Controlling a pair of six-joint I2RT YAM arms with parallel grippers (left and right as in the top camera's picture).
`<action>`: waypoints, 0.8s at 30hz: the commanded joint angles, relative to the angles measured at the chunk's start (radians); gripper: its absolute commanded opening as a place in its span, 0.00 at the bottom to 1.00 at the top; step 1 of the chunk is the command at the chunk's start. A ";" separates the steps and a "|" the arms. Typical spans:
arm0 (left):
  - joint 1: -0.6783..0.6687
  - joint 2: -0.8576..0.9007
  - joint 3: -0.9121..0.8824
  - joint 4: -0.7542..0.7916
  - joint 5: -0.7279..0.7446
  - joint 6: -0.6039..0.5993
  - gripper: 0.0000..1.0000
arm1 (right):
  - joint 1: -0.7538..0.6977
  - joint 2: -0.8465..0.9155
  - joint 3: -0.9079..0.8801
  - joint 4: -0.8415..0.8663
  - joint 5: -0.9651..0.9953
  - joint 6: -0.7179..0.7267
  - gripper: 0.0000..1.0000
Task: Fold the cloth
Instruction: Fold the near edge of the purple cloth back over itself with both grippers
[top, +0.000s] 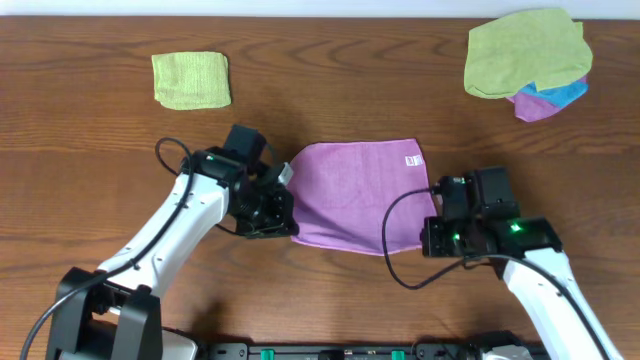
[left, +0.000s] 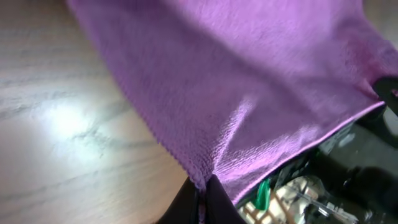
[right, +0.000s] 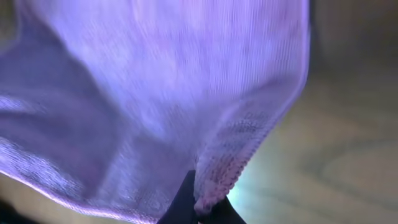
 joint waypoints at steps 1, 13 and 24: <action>0.000 -0.017 -0.005 0.047 -0.001 -0.093 0.06 | 0.008 -0.016 -0.002 0.058 0.049 0.015 0.01; 0.003 -0.017 -0.004 0.250 -0.193 -0.235 0.06 | 0.008 0.124 -0.002 0.386 0.136 0.013 0.02; 0.003 0.043 -0.004 0.484 -0.315 -0.302 0.06 | 0.008 0.298 0.001 0.657 0.181 -0.003 0.02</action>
